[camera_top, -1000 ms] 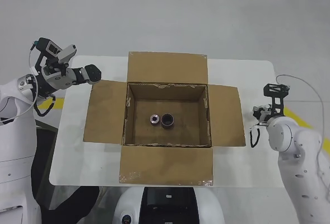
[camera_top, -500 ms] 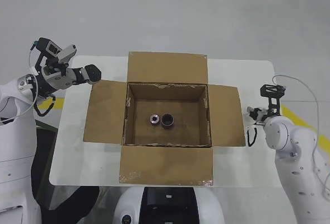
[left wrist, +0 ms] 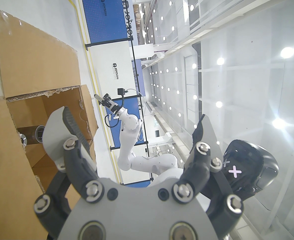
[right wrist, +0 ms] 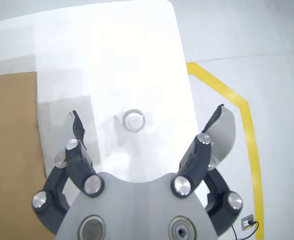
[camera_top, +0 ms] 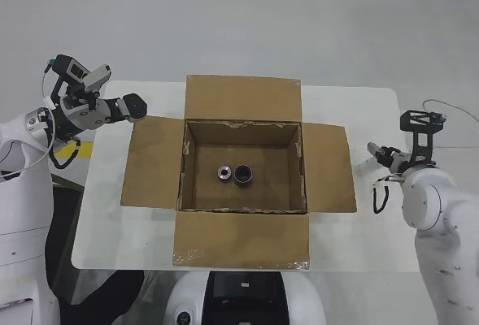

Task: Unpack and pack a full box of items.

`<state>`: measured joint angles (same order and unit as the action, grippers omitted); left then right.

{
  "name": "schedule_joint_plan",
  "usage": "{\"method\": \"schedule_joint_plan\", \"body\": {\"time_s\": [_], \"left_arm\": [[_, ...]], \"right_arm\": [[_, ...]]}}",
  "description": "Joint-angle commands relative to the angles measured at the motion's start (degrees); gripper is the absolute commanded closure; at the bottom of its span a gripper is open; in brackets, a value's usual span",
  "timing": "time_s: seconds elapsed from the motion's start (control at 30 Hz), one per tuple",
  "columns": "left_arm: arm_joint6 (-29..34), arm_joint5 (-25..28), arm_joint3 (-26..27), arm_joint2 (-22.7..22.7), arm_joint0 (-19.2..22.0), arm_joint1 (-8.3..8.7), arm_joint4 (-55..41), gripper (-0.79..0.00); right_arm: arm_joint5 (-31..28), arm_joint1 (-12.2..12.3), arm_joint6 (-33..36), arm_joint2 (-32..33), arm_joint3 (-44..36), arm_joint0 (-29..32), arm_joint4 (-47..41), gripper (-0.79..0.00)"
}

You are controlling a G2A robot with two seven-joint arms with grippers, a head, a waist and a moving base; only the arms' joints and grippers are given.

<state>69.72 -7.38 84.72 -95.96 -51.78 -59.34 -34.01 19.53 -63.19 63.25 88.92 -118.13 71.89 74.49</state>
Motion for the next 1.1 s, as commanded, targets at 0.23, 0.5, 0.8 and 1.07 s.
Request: {"method": "schedule_joint_plan", "body": {"time_s": [0.23, 0.5, 0.8, 1.07], "left_arm": [[0.0, 0.0, 0.0, 0.0, 0.0, 0.0, 0.0, -0.785], [0.0, 0.0, 0.0, 0.0, 0.0, 0.0, 0.0, -0.785], [0.0, 0.0, 0.0, 0.0, 0.0, 0.0, 0.0, -0.785], [0.0, 0.0, 0.0, 0.0, 0.0, 0.0, 0.0, -0.785]], "right_arm": [[-5.5, -0.3, 1.6, -3.2, -7.4, -2.4, -0.4, -0.785], [-10.6, -0.9, 1.7, -11.2, -8.7, -7.1, -0.9, -0.785], [-16.3, -2.2, 1.2, -21.6, -6.6, -13.9, -3.4, -0.785], [-21.5, -3.7, 0.9, -29.3, -2.0, -19.8, -8.2, -0.785]]}}
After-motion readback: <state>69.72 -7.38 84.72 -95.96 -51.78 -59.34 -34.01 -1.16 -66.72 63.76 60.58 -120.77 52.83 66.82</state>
